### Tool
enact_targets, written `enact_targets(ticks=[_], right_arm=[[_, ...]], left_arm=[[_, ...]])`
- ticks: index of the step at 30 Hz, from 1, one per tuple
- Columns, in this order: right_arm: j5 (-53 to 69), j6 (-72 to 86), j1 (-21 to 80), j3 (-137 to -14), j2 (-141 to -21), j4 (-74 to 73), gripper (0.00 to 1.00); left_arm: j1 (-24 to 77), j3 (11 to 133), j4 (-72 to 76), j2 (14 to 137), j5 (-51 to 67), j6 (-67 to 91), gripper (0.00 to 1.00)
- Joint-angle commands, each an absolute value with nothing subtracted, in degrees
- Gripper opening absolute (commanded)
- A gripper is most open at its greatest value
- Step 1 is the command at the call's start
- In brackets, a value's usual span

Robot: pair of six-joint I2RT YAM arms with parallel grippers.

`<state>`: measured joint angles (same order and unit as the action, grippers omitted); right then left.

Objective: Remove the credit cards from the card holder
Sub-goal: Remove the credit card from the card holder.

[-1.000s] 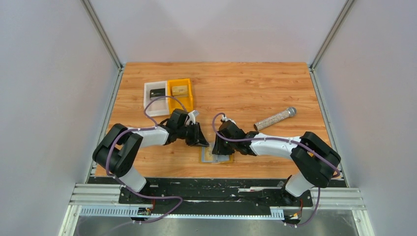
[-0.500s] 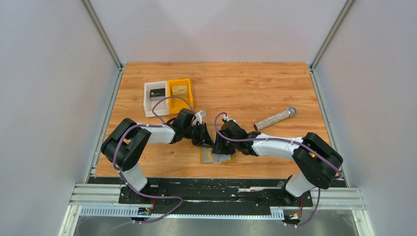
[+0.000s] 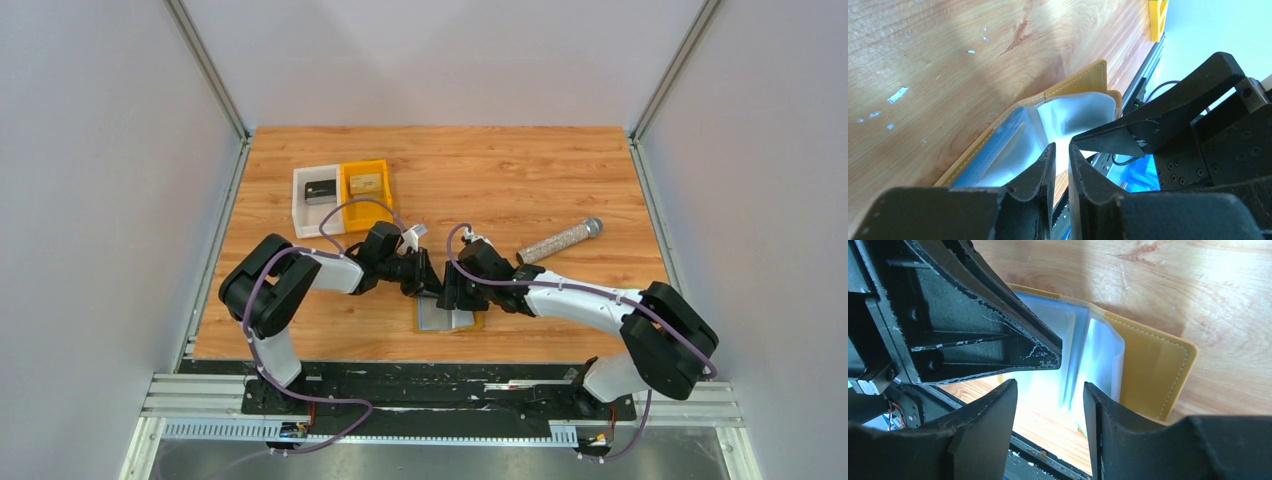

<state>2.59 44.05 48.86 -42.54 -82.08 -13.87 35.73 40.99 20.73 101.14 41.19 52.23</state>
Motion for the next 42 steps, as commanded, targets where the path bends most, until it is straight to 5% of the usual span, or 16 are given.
enact_targets(ticks=[1, 12, 26, 42], right_arm=[[1.67, 42.74, 48.65, -45.11, -81.71, -15.68, 0.53], [0.12, 44.66, 50.81, -49.84, -86.51, -17.77, 0.59], [-8.43, 46.51, 55.04, -58.7, -97.98, -25.2, 0.68], [-11.71, 47.63, 57.16, -62.21, -102.95, -29.68, 0.66]], left_arm=[[36.17, 41.09, 25.33, 101.32, 41.87, 54.28, 0.22], [33.18, 44.9, -5.12, 85.84, 22.38, 44.29, 0.29], [29.98, 40.95, -9.45, 76.86, 19.09, 43.11, 0.32], [29.57, 39.74, -10.45, 74.89, 19.01, 42.34, 0.33]])
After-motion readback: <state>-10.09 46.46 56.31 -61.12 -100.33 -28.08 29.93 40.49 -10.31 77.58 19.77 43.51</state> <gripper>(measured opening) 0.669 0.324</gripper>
